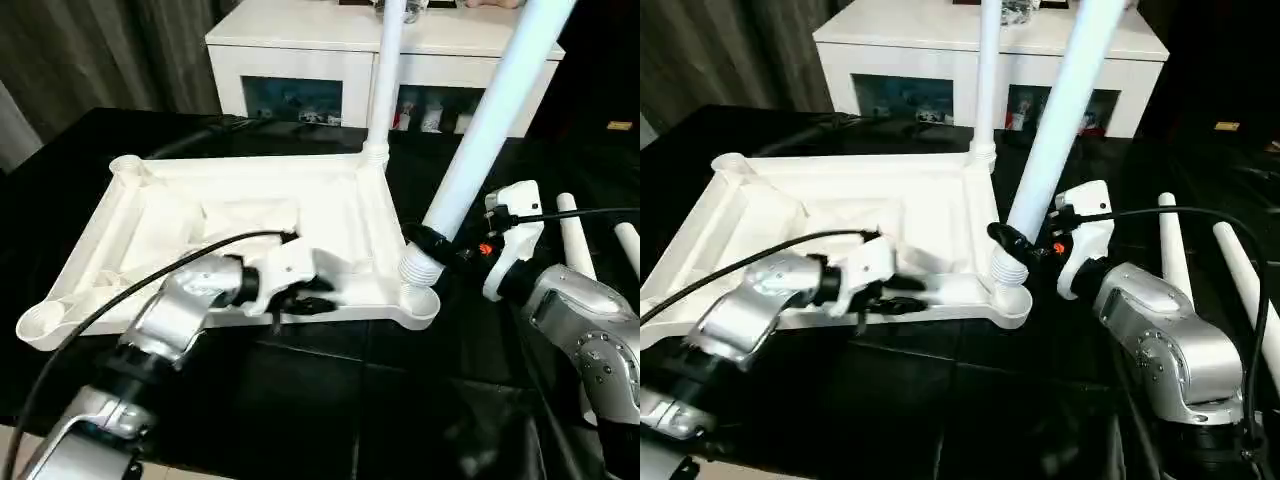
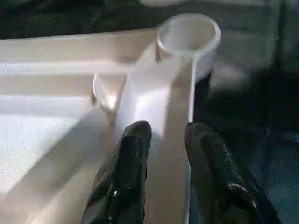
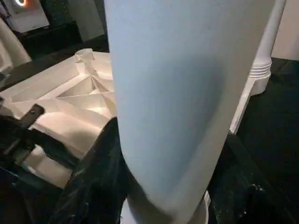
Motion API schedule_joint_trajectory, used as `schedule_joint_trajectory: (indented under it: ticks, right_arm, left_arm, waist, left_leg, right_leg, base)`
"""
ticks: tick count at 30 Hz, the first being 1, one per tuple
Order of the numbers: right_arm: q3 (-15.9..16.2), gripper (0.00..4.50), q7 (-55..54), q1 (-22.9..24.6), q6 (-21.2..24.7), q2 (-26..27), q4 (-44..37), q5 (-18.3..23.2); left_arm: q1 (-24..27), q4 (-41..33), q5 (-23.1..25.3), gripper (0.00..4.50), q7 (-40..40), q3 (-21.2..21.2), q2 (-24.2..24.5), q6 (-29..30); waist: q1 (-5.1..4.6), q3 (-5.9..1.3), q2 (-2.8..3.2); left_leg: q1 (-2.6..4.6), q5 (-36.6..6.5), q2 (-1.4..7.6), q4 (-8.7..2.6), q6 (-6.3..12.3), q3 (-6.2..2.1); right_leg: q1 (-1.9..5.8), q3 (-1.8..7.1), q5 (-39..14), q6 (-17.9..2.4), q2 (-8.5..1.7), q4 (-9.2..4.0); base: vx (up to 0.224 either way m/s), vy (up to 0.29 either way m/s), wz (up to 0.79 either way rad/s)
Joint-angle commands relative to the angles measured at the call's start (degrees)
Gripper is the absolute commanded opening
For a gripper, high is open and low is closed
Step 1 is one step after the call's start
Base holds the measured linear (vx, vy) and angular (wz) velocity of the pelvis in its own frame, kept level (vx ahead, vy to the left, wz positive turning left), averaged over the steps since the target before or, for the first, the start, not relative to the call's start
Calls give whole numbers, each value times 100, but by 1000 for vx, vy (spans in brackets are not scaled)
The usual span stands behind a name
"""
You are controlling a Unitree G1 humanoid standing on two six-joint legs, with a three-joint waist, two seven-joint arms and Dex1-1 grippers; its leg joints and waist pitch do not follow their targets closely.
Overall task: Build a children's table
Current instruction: Insert table leg to table base
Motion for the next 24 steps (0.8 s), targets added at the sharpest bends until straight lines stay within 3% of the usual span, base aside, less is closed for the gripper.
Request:
schedule_joint_trajectory:
  ticks: [1,3,7,8,9,13,14,15,16,18,24]
  right_arm:
    - [-21,188,-38,14,-88,-12,-202,-6]
    - [-18,188,-46,22,-86,-13,-225,-33]
    - [-26,188,-66,70,-79,-2,-280,-32]
    - [-20,188,-78,80,-78,6,-294,-33]
    - [-17,188,-83,86,-78,7,-299,-36]
    - [10,188,-123,154,-75,32,-379,-54]
    - [12,188,-130,157,-68,38,-390,-52]
    - [12,188,-130,157,-68,38,-390,-52]
    - [13,188,-137,158,-62,42,-399,-51]
    - [14,188,-138,157,-57,43,-399,-51]
    - [70,188,-109,180,-94,5,-378,-85]
  left_arm:
    - [-24,-148,108,188,91,-133,-24,232]
    - [8,-211,167,224,117,-190,-62,295]
    - [10,-141,297,241,253,-342,-128,352]
    - [2,-97,271,241,250,-348,-162,362]
    - [-3,-81,268,257,257,-350,-174,382]
    - [-73,203,496,288,479,-495,-188,335]
    - [-60,213,434,288,368,-499,-174,448]
    - [-60,213,434,311,368,-499,-174,448]
    - [-49,211,389,266,287,-501,-164,536]
    - [0,152,296,255,105,-505,-105,673]
    - [32,177,261,214,111,-446,-39,530]
  waist:
    - [13,-378,-52]
    - [8,-383,-59]
    - [3,-386,-48]
    - [23,-387,30]
    - [9,-383,2]
    - [6,-389,4]
    - [16,-389,51]
    - [12,-388,39]
    - [8,-386,26]
    - [12,-382,50]
    - [1,-385,38]
  left_leg:
    - [39,-1242,403,-439,123,-159]
    - [14,-1189,397,-441,148,-166]
    - [32,-1220,392,-430,182,-160]
    - [41,-1225,396,-432,169,-173]
    - [38,-1254,395,-435,168,-162]
    - [32,-1356,385,-439,148,-175]
    - [39,-1356,379,-437,140,-179]
    - [43,-1378,383,-440,139,-174]
    - [35,-1392,385,-444,128,-180]
    - [34,-1401,388,-449,116,-186]
    - [45,-1433,394,-450,112,-184]
  right_leg:
    - [285,259,-1805,-1133,-400,-438]
    - [309,257,-1716,-1136,-401,-430]
    - [301,254,-1722,-1148,-394,-442]
    - [295,252,-1726,-1161,-400,-435]
    - [291,248,-1736,-1155,-387,-456]
    - [309,240,-1740,-1120,-380,-451]
    - [302,244,-1797,-1109,-391,-453]
    - [294,242,-1834,-1105,-388,-471]
    - [303,240,-1859,-1110,-390,-465]
    - [304,241,-1905,-1111,-400,-465]
    - [287,241,-1907,-1118,-394,-461]
  base:
    - [0,0,0]
    - [0,0,0]
    - [0,0,0]
    - [0,0,0]
    - [0,0,0]
    - [0,0,0]
    - [0,0,0]
    - [0,0,0]
    - [0,0,0]
    - [0,0,0]
    - [0,0,0]
